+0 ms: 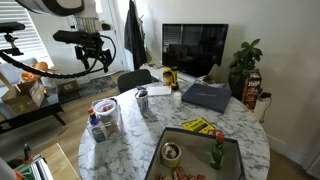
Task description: Move the container forward
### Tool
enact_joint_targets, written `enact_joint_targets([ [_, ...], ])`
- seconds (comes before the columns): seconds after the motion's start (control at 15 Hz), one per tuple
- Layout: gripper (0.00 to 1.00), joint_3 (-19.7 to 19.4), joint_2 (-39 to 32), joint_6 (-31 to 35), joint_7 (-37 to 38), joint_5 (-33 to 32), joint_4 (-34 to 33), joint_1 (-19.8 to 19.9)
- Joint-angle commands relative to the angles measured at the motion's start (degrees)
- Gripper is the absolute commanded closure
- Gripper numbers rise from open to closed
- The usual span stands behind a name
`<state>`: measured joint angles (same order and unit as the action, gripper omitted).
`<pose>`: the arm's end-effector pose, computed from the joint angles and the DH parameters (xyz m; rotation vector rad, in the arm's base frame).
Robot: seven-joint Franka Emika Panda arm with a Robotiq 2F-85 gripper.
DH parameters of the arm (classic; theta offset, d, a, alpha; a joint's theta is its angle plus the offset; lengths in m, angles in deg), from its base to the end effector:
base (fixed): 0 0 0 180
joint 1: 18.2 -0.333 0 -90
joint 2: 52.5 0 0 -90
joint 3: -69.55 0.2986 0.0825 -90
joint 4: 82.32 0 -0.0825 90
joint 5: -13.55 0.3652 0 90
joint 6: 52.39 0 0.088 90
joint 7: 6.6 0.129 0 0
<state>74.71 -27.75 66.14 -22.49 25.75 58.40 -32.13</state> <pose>0.3815 0.1482 0.4282 -2.8935 -0.7470 -0.0616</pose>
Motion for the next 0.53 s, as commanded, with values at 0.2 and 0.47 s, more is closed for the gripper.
enact_joint_targets([
  [0.2, 0.0, 2.16, -17.42, 16.97, 12.76, -2.22, -2.07, 3.51],
  [0.47, 0.0, 1.43, -26.59, 15.48, 8.73, -0.06, -3.2, 3.82],
])
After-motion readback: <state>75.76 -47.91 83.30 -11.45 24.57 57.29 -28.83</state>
